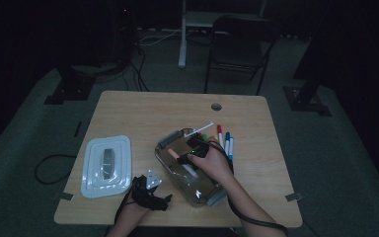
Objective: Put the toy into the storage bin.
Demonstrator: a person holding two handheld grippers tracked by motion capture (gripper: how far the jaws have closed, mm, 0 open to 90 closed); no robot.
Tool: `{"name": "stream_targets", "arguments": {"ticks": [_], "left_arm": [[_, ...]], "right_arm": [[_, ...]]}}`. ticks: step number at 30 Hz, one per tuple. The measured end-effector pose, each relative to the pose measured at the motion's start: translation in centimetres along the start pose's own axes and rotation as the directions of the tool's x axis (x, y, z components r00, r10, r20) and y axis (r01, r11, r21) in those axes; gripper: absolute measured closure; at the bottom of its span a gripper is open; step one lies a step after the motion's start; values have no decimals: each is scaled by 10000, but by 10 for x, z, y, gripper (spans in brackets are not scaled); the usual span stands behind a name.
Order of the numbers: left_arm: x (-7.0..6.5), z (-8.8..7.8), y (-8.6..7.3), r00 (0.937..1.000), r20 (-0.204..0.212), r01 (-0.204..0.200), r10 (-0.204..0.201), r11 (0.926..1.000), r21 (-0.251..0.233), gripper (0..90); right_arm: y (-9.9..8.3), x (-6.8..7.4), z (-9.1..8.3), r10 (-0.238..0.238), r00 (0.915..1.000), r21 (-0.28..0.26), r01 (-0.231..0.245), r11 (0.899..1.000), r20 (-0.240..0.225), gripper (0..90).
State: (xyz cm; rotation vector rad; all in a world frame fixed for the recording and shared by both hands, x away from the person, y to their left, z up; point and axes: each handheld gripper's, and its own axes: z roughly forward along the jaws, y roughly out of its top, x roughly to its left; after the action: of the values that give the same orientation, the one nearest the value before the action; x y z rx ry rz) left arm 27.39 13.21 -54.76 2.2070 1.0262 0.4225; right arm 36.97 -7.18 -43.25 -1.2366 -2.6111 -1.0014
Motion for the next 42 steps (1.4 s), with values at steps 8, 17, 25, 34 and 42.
{"name": "stream_targets", "arguments": {"ticks": [8,17,25,34,42], "left_arm": [[0,0,0,10000,-8,7,-7,10000,-14,5],[0,0,0,10000,-6,-3,3,10000,-7,5],[0,0,0,10000,-12,0,0,10000,-19,5],[0,0,0,10000,4,-4,4,10000,13,5],[0,0,0,10000,-4,1,-1,10000,-3,5]], "right_arm": [[-1,3,30,7,9999,1073,-20,9942,117,763],[-5,2,49,-33,9989,2100,-67,9777,473,757],[-7,0,47,-141,9990,2090,49,9779,429,718],[-6,-11,-24,-384,9992,-163,386,9991,106,608],[-17,-37,-78,-358,9970,-1689,469,9845,681,529]]}}
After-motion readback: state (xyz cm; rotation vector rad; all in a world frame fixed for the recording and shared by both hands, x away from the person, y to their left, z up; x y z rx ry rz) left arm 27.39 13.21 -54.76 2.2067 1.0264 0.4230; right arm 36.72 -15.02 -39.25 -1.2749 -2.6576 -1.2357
